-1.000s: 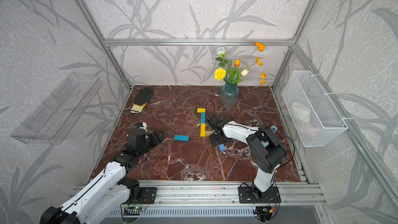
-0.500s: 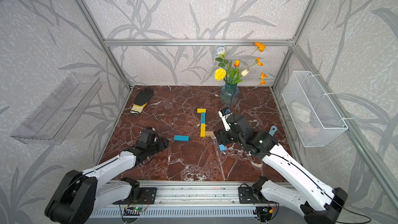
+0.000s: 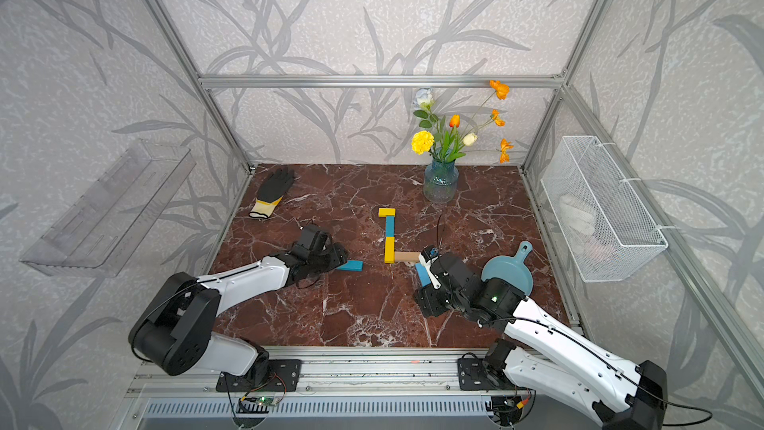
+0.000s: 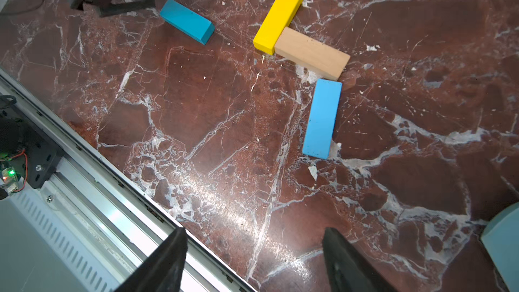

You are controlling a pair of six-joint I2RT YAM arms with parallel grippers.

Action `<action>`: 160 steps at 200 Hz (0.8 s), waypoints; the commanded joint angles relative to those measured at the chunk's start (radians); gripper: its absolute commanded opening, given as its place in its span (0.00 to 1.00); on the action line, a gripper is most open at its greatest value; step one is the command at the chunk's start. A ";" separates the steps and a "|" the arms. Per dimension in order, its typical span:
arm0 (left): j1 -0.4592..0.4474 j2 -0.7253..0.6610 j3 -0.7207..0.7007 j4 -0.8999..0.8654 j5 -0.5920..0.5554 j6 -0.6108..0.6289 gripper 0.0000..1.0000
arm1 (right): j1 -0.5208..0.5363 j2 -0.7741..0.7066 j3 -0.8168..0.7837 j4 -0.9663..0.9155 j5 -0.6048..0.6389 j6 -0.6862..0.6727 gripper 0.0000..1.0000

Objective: Assemble a giraffe with building blocks
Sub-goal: Adjust the building block at the center of the board.

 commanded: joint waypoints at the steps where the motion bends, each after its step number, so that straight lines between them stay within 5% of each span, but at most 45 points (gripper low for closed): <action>1: -0.013 0.040 0.066 -0.090 0.028 -0.074 0.74 | 0.005 -0.001 -0.007 0.062 0.006 -0.015 0.77; 40: -0.045 0.042 0.161 -0.119 -0.106 0.069 0.74 | 0.006 0.001 -0.080 0.174 -0.043 0.019 0.76; 72: -0.043 0.123 0.213 -0.043 -0.043 0.209 0.73 | 0.005 0.011 -0.095 0.201 -0.061 0.030 0.76; 120: -0.058 0.286 0.269 0.075 0.178 0.152 0.68 | 0.006 0.005 -0.115 0.201 -0.045 0.028 0.75; 160: -0.088 0.346 0.287 0.075 0.236 0.140 0.67 | 0.005 -0.024 -0.142 0.189 -0.047 0.045 0.75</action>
